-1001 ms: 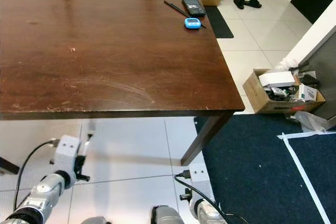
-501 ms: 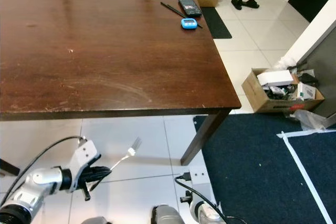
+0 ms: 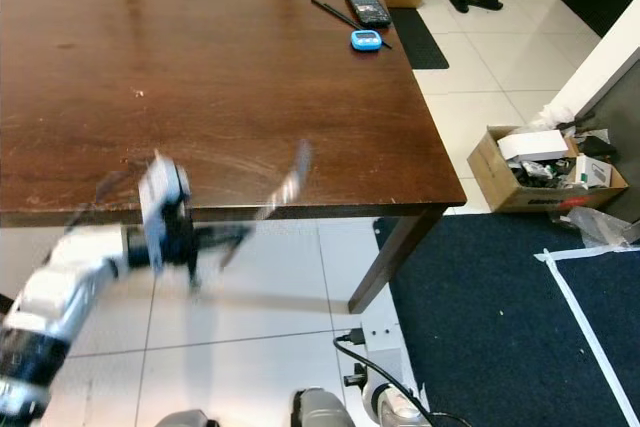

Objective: Setting the table

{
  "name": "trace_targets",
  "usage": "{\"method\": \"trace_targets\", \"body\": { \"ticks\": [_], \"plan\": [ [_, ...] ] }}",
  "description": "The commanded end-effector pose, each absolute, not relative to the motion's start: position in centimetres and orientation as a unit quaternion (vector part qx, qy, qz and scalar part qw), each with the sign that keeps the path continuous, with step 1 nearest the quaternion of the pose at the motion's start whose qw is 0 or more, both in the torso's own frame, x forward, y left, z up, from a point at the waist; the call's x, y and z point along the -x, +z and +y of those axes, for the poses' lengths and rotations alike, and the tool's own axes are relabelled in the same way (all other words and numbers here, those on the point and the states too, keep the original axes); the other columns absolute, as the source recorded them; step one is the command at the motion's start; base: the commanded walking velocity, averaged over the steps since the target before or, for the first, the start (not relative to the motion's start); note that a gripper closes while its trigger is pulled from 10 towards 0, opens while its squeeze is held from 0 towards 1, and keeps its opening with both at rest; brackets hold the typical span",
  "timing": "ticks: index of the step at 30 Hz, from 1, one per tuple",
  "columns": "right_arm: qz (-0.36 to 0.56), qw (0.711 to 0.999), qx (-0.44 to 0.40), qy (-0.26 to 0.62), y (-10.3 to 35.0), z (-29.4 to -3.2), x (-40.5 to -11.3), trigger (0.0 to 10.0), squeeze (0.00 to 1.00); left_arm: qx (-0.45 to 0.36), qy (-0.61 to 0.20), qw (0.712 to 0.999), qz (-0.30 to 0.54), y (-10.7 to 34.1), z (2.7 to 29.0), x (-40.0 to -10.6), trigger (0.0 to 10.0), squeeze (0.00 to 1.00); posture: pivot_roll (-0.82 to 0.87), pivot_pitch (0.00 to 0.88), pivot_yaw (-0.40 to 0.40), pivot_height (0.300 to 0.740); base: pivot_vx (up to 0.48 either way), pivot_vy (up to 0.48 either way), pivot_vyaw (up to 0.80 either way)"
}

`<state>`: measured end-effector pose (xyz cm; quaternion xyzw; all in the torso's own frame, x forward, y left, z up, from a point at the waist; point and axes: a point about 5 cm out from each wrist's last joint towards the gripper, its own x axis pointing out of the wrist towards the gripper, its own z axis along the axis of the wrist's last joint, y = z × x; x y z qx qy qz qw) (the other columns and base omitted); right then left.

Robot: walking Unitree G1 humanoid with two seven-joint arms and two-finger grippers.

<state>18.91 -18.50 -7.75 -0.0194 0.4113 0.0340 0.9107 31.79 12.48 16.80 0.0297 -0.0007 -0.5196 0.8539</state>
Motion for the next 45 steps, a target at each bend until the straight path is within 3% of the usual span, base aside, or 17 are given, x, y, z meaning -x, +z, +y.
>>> {"method": "trace_targets", "body": {
  "ticks": [1, 6, 8, 19, 23, 32, 45],
  "plan": [
    [0.419, 0.908, 0.015, 0.028, -8.0, -18.7, -18.4, 10.0, 0.00, -0.022, -0.458, 0.888, 0.009, 17.4, 13.1, -33.3, 10.0, 0.00, 0.08, 0.077, 0.010, 0.740, 0.000, 0.000, 0.00],
    [0.419, 0.907, 0.015, 0.028, -8.0, -18.7, -18.4, 10.0, 0.00, -0.035, -0.362, 0.931, 0.029, 18.9, 14.1, -36.1, 10.0, 0.00, 0.08, 0.078, 0.010, 0.740, 0.000, 0.000, 0.00],
    [0.420, 0.907, 0.015, 0.029, -8.0, -18.7, -18.3, 10.0, 0.00, -0.076, -0.281, 0.955, 0.058, 19.4, 15.3, -37.8, 10.0, 0.00, 0.08, 0.077, 0.007, 0.740, 0.000, 0.000, 0.00],
    [0.418, 0.908, 0.012, 0.023, -8.0, -18.7, -18.4, 10.0, 0.00, -0.137, -0.065, 0.970, 0.189, 18.9, 19.2, -40.5, 10.0, 0.00, 0.07, 0.088, 0.019, 0.740, 0.000, 0.000, 0.00],
    [0.418, 0.908, 0.011, 0.024, -8.0, -18.7, -18.3, 10.0, 0.00, -0.071, -0.039, 0.971, 0.227, 17.8, 19.3, -40.4, 10.0, 0.00, 0.07, 0.096, 0.017, 0.740, 0.000, 0.000, 0.00],
    [0.418, 0.908, 0.014, 0.023, -8.0, -18.9, -18.4, 10.0, 0.00, -0.015, -0.012, 0.967, 0.252, 16.2, 18.7, -40.2, 10.0, 0.00, 0.07, 0.115, 0.011, 0.740, 0.000, 0.000, 0.00],
    [0.418, 0.908, 0.013, 0.021, -7.9, -19.2, -18.4, 10.0, 0.00, -0.018, -0.001, 0.965, 0.261, 15.6, 18.7, -40.1, 10.0, 0.00, 0.06, 0.124, 0.008, 0.740, 0.000, 0.000, 0.00]
  ]
}}
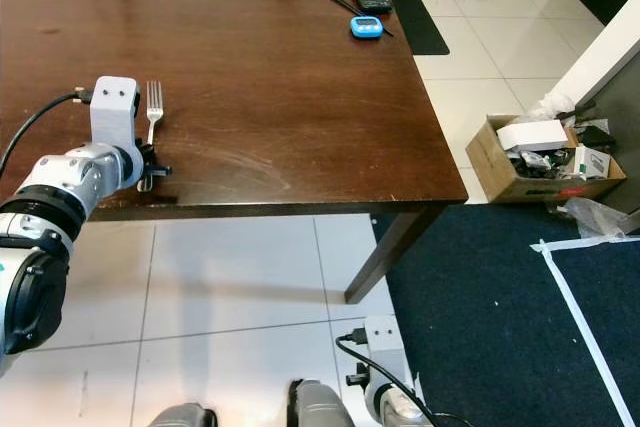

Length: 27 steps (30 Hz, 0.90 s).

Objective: Setting the table

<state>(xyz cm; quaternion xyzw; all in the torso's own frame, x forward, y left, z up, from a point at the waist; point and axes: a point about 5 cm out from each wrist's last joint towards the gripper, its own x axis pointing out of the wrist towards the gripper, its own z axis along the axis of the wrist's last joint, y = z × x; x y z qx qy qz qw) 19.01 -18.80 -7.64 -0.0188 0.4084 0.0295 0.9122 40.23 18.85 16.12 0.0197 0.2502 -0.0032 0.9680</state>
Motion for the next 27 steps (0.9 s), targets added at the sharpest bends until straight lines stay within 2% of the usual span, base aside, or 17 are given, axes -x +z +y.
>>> {"method": "trace_targets", "body": {
  "ticks": [1, 14, 15, 16, 22, 23, 24, 25, 27],
  "plan": [
    [0.418, 0.908, 0.013, 0.021, -7.92, -19.25, -18.37, 10.0, 0.00, -0.018, -0.001, 0.965, 0.261, 15.63, 18.70, -40.10, 10.0, 0.00, 0.06, 0.124, 0.008, 0.740, 0.000, 0.000, 0.00],
    [0.415, 0.910, 0.014, 0.019, -7.84, -19.32, -18.48, 10.0, 0.00, -0.024, 0.004, 0.964, 0.263, 15.71, 19.19, -40.08, 10.0, 0.00, 0.06, 0.122, 0.010, 0.740, 0.000, 0.000, 0.00],
    [0.415, 0.910, 0.014, 0.019, -7.83, -19.32, -18.49, 10.0, 0.00, -0.028, 0.000, 0.964, 0.263, 15.70, 19.10, -40.09, 10.0, 0.05, 0.06, 0.122, 0.011, 0.740, 0.000, 0.000, 0.00],
    [0.414, 0.910, 0.014, 0.019, -7.83, -19.32, -18.50, 10.0, 0.00, -0.029, -0.004, 0.965, 0.262, 15.69, 18.98, -40.10, 10.0, 1.00, 0.05, 0.122, 0.010, 0.740, 0.000, 0.000, 0.00],
    [0.414, 0.910, 0.014, 0.018, -7.80, -19.35, -18.55, 10.0, 0.00, -0.031, -0.009, 0.965, 0.260, 15.79, 18.76, -40.18, 10.0, 1.00, 0.05, 0.119, 0.013, 0.740, 0.000, 0.000, 0.00],
    [0.413, 0.910, 0.014, 0.017, -7.79, -19.35, -18.58, 10.0, 0.00, -0.032, -0.008, 0.965, 0.259, 15.86, 18.78, -40.20, 10.0, 0.46, 0.05, 0.117, 0.013, 0.740, 0.000, 0.000, 0.00],
    [0.413, 0.910, 0.014, 0.017, -7.79, -19.35, -18.58, 10.0, 0.00, -0.032, -0.008, 0.965, 0.259, 15.86, 18.78, -40.20, 10.0, 0.46, 0.05, 0.117, 0.013, 0.740, 0.000, 0.000, 0.00],
    [0.413, 0.910, 0.014, 0.017, -7.78, -19.35, -18.59, 10.0, 0.00, -0.035, -0.007, 0.965, 0.258, 15.92, 18.80, -40.22, 10.0, 0.00, 0.05, 0.117, 0.013, 0.740, 0.000, 0.000, 0.00],
    [0.413, 0.911, 0.014, 0.018, -7.77, -19.35, -18.60, 10.0, 0.00, -0.040, 0.009, 0.968, 0.247, 16.57, 19.17, -40.42, 10.0, 0.00, 0.05, 0.116, 0.013, 0.740, 0.000, 0.000, 0.00]
  ]
}}
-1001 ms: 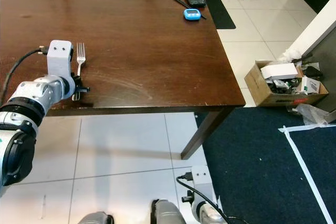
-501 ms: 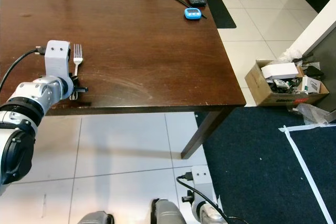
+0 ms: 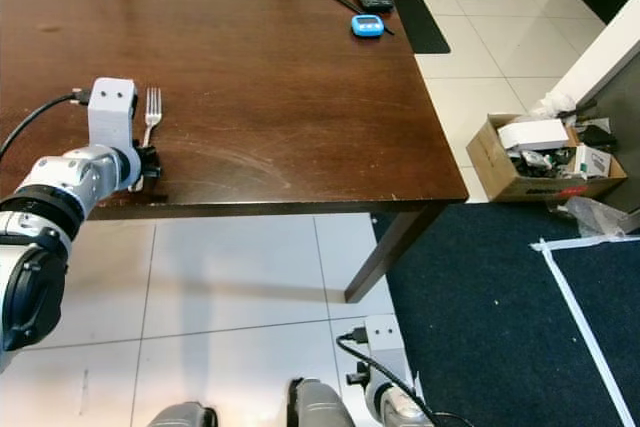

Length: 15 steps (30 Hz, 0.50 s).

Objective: Setting the table

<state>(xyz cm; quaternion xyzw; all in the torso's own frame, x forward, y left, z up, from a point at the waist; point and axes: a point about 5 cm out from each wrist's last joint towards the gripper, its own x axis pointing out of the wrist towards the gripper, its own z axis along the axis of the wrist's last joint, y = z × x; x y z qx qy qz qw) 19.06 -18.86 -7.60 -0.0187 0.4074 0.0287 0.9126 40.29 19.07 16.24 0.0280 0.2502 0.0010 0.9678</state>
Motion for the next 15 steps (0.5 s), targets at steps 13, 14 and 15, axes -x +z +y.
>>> {"method": "trace_targets", "body": {
  "ticks": [13, 14, 15],
  "plan": [
    [0.414, 0.910, 0.016, 0.017, -7.8, -19.7, -18.4, 10.0, 0.00, -0.004, 0.049, 0.998, 0.045, 23.0, 22.8, -41.1, 10.0, 0.00, 0.05, 0.103, 0.005, 0.740, 0.000, 0.000, 0.00],
    [0.414, 0.910, 0.017, 0.018, -7.8, -19.7, -18.4, 10.0, 0.00, 0.029, -0.012, 0.999, 0.011, 23.4, 22.0, -40.9, 10.0, 0.00, 0.05, 0.100, -0.001, 0.740, 0.000, 0.000, 0.00],
    [0.414, 0.910, 0.017, 0.019, -7.8, -19.8, -18.4, 10.0, 0.00, 0.049, -0.052, 0.997, -0.008, 23.5, 21.5, -40.7, 10.0, 0.00, 0.05, 0.100, -0.001, 0.740, 0.000, 0.000, 0.00]
  ]
}}
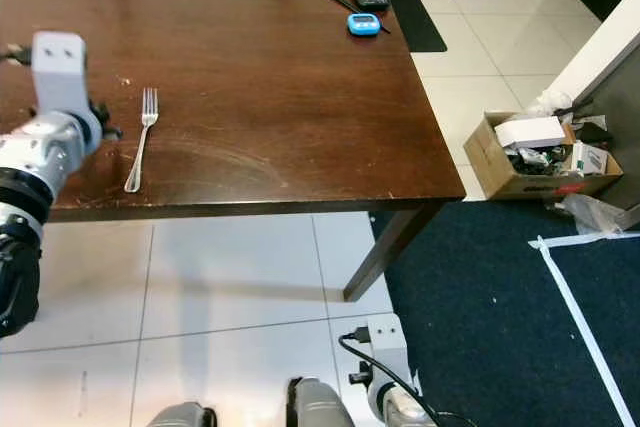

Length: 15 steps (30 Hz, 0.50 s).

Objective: Setting the table

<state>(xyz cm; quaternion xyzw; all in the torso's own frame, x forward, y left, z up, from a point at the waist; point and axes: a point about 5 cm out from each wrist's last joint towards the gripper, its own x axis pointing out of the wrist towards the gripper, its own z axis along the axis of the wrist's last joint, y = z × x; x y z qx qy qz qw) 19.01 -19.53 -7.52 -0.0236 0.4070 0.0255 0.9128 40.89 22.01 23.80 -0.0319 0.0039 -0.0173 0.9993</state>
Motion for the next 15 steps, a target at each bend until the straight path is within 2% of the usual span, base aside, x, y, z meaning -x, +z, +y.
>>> {"method": "trace_targets", "body": {
  "ticks": [1, 2, 4, 5, 7, 8, 11, 12, 14, 15],
  "plan": [
    [0.414, 0.910, 0.018, 0.020, -7.8, -19.8, -18.4, 10.0, 0.00, 0.059, -0.074, 0.995, -0.018, 23.6, 21.3, -40.6, 10.0, 0.00, 0.05, 0.100, -0.001, 0.740, 0.000, 0.000, 0.00],
    [0.414, 0.910, 0.019, 0.022, -7.8, -19.8, -18.4, 10.0, 0.00, 0.066, -0.119, 0.990, -0.026, 23.4, 20.8, -40.1, 10.0, 0.00, 0.06, 0.098, -0.005, 0.740, 0.000, 0.000, 0.00],
    [0.415, 0.909, 0.020, 0.025, -7.8, -19.7, -18.5, 10.0, 0.00, 0.073, -0.261, 0.962, -0.024, 22.0, 19.2, -38.1, 10.0, 0.00, 0.06, 0.094, -0.010, 0.740, 0.000, 0.000, 0.00],
    [0.415, 0.909, 0.020, 0.025, -7.8, -19.7, -18.5, 10.0, 0.00, 0.073, -0.261, 0.962, -0.024, 22.0, 19.2, -38.1, 10.0, 0.00, 0.06, 0.094, -0.010, 0.740, 0.000, 0.000, 0.00],
    [0.414, 0.910, 0.021, 0.028, -7.7, -19.6, -18.6, 10.0, 0.00, 0.025, -0.385, 0.923, 0.018, 19.3, 17.7, -35.2, 10.0, 0.00, 0.06, 0.090, -0.015, 0.740, 0.000, 0.000, 0.00],
    [0.414, 0.910, 0.021, 0.029, -7.7, -19.5, -18.7, 10.0, 0.00, 0.003, -0.419, 0.907, 0.042, 18.1, 17.3, -34.2, 10.0, 0.00, 0.06, 0.090, -0.015, 0.740, 0.000, 0.000, 0.00],
    [0.412, 0.910, 0.022, 0.032, -7.6, -19.4, -18.8, 10.0, 0.00, -0.101, -0.476, 0.868, 0.096, 14.2, 17.0, -31.8, 10.0, 0.00, 0.06, 0.084, -0.019, 0.740, 0.000, 0.000, 0.00],
    [0.412, 0.910, 0.022, 0.032, -7.6, -19.4, -18.8, 10.0, 0.00, -0.101, -0.476, 0.868, 0.096, 14.2, 17.0, -31.8, 10.0, 0.00, 0.06, 0.084, -0.019, 0.740, 0.000, 0.000, 0.00],
    [0.411, 0.911, 0.022, 0.032, -7.6, -19.4, -18.9, 10.0, 0.00, -0.111, -0.511, 0.843, 0.124, 12.5, 16.8, -30.5, 10.0, 0.00, 0.06, 0.084, -0.019, 0.740, 0.000, 0.000, 0.00],
    [0.411, 0.911, 0.022, 0.032, -7.6, -19.4, -18.9, 10.0, 0.00, -0.111, -0.511, 0.843, 0.124, 12.5, 16.8, -30.5, 10.0, 0.00, 0.06, 0.084, -0.019, 0.740, 0.000, 0.000, 0.00]
  ]
}}
